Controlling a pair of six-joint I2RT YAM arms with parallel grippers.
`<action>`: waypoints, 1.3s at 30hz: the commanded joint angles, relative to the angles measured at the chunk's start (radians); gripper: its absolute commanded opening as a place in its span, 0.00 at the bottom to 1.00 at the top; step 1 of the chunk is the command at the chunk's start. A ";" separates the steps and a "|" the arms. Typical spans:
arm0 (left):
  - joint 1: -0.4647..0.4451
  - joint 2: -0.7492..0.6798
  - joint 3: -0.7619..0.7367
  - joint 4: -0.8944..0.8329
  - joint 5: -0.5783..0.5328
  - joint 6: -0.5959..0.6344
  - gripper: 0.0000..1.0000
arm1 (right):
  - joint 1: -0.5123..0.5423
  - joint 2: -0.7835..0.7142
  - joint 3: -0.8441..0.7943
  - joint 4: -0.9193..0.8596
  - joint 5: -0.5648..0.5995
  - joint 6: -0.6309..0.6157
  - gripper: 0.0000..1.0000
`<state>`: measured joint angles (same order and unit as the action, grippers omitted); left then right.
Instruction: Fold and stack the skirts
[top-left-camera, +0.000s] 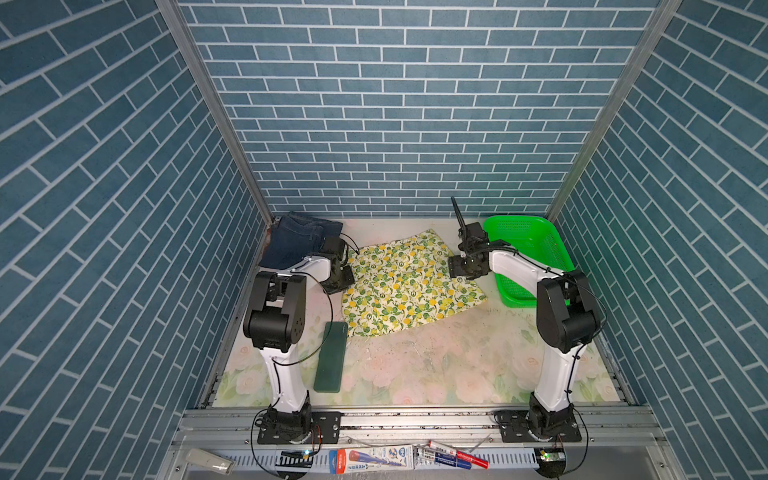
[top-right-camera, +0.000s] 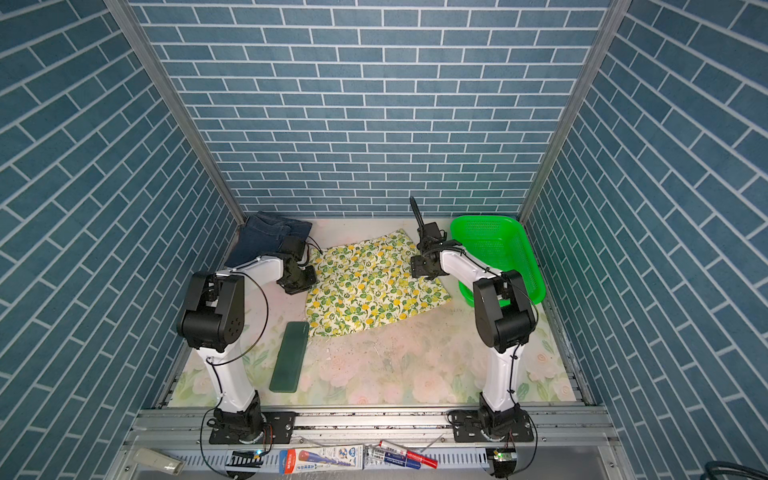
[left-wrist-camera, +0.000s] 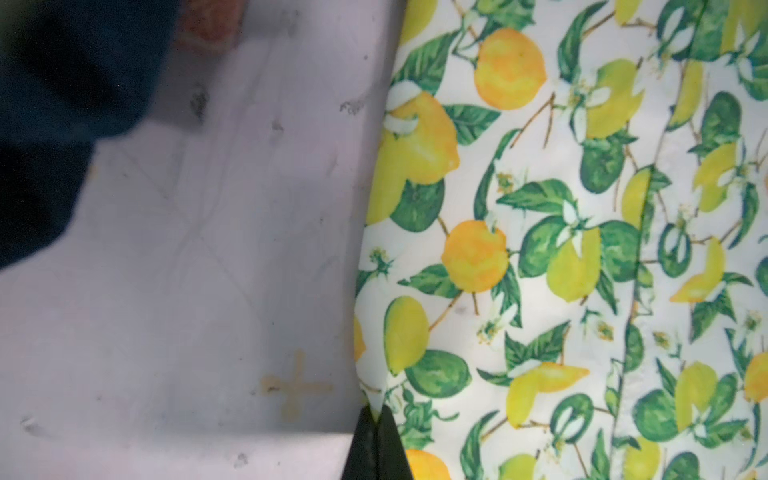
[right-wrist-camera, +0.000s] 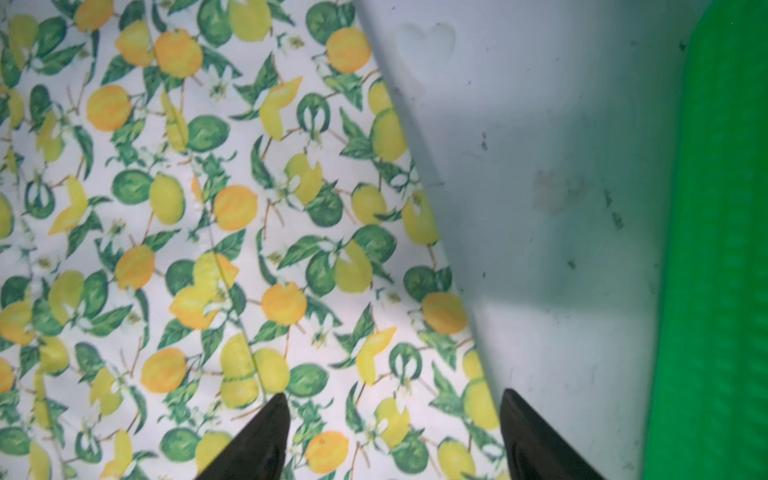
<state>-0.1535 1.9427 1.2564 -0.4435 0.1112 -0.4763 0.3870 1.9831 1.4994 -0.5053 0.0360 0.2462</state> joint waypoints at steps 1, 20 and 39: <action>0.002 0.011 -0.010 -0.001 0.020 -0.008 0.00 | -0.045 0.061 0.111 -0.054 -0.084 -0.104 0.77; -0.024 0.003 0.003 -0.018 0.028 -0.010 0.00 | -0.062 0.352 0.425 -0.193 -0.100 -0.246 0.53; -0.089 0.033 0.041 0.002 0.044 -0.063 0.00 | -0.069 0.185 0.474 -0.252 -0.024 -0.257 0.00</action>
<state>-0.2272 1.9499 1.2766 -0.4496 0.1383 -0.5148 0.3195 2.2673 1.9011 -0.7074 -0.0277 0.0208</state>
